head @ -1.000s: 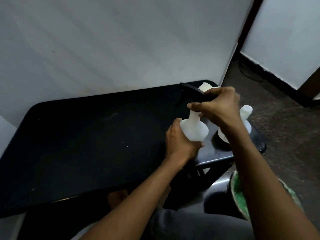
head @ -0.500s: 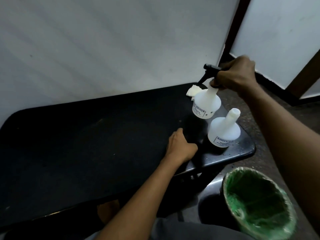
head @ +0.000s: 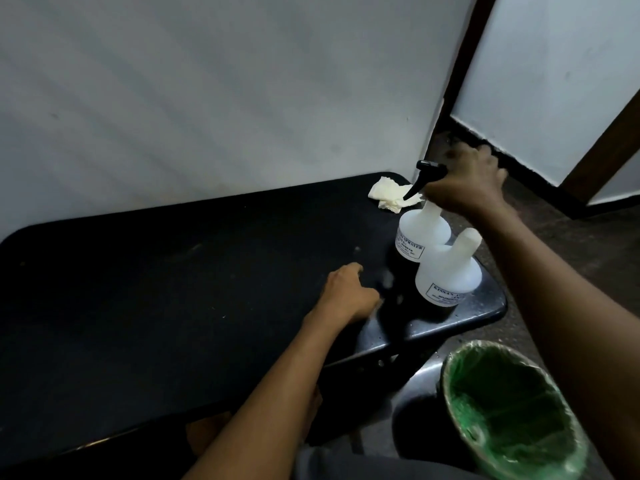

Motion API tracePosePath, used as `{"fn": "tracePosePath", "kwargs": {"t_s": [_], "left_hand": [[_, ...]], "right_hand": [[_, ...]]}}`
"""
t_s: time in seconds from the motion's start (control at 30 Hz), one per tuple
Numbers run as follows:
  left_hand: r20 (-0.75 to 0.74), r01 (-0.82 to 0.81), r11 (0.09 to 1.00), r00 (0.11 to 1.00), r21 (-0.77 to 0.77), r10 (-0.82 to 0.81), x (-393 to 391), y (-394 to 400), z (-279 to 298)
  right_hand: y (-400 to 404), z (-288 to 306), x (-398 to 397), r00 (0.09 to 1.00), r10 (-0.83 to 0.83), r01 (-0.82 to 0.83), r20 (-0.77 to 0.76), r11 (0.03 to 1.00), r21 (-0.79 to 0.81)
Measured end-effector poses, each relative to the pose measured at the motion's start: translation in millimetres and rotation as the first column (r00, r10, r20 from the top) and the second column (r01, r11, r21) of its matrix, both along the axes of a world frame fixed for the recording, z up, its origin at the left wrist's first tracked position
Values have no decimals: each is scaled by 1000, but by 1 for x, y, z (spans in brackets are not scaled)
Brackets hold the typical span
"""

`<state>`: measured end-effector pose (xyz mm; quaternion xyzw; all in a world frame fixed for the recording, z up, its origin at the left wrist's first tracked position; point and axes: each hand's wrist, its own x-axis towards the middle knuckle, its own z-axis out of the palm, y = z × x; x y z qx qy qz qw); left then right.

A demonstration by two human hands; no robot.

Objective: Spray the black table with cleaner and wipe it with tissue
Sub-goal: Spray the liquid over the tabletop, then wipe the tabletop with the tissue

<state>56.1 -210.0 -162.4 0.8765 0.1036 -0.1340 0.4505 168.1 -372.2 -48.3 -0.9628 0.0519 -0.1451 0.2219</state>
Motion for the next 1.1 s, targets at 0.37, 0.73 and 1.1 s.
{"fn": "tracePosePath", "kwargs": {"t_s": [0.37,0.73,1.1], "left_hand": [[-134,-332,854,943,-401,303,14,23,-4],[-239,-378,759,925,-530,294,18,30,1],[-229,-407,739,913,-537,337,19,29,-3]], "right_hand": [[94,-87,-16,925,368,-380,-95,897,-226],[99,-119,76,942,67,-221,-330,862,-456],[96,-120,99,931,76,-255,-357,837,-485]]}}
